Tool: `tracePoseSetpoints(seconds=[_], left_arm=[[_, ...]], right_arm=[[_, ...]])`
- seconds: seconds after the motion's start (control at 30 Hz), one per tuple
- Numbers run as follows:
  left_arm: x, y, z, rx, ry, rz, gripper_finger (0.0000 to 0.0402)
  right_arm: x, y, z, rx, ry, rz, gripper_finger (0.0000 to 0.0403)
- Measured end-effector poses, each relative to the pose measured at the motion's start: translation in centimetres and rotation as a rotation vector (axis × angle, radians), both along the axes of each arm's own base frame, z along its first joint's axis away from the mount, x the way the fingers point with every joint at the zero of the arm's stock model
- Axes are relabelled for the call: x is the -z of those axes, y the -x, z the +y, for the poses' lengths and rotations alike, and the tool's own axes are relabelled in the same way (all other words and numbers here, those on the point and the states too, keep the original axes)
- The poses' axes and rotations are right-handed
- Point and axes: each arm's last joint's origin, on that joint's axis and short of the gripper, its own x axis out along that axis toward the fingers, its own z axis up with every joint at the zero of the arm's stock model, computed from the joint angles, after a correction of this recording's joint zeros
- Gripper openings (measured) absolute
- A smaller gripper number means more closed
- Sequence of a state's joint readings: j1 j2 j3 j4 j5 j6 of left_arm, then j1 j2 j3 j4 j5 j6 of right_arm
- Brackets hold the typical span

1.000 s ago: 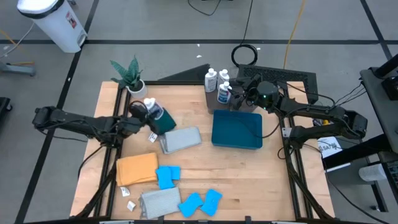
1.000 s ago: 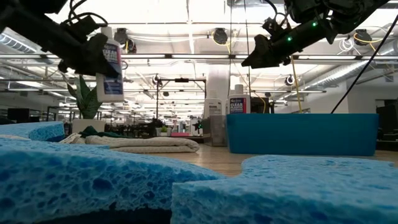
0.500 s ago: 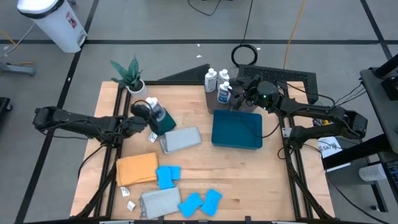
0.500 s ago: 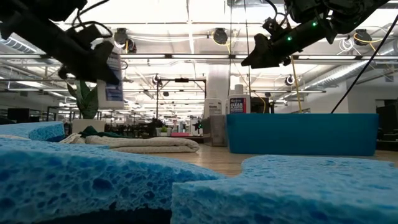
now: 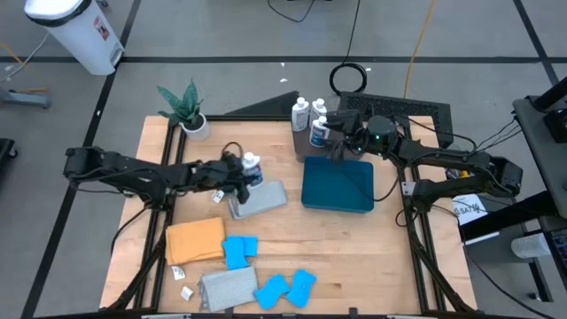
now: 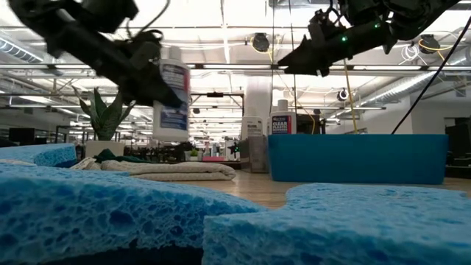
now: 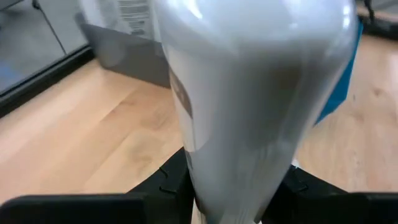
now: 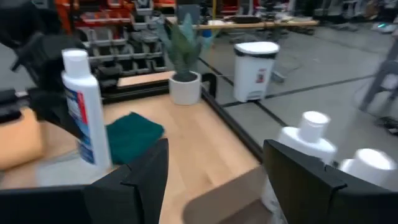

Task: Pick & Place Kitchen Items
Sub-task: Put the white clear plastic restorer into the left black bin

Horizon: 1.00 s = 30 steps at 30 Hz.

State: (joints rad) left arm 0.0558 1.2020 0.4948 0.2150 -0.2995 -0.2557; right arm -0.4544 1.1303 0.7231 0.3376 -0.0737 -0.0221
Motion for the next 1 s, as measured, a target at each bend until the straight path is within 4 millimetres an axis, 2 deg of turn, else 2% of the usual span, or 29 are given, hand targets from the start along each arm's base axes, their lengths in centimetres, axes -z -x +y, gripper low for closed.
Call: tracePoseSetpoints(seconds=[0.23, 0.37, 0.6, 0.73, 1.0], left_arm=[[-0.5, -4.3, 0.0, 0.117, -0.040, 0.051, 0.0127], [-0.3, -6.0, -0.3, 0.158, -0.049, 0.073, 0.0127], [0.1, -6.7, -1.1, 0.197, -0.072, 0.097, 0.0127], [0.0, -6.7, -1.5, 0.216, -0.077, 0.085, 0.0127], [-1.3, -7.4, -2.3, 0.300, -0.093, -0.064, 0.0127]], right_arm=[[0.8, -2.1, 1.1, -0.086, 0.043, -0.024, 0.0233], [1.4, -3.7, 2.2, -0.150, 0.103, -0.052, 0.0230], [2.0, -6.1, 3.7, -0.317, 0.135, -0.103, 0.0226], [1.8, -7.2, 3.9, -0.332, 0.097, -0.096, 0.0226], [1.8, -8.9, 5.2, -0.432, 0.077, -0.098, 0.0226]])
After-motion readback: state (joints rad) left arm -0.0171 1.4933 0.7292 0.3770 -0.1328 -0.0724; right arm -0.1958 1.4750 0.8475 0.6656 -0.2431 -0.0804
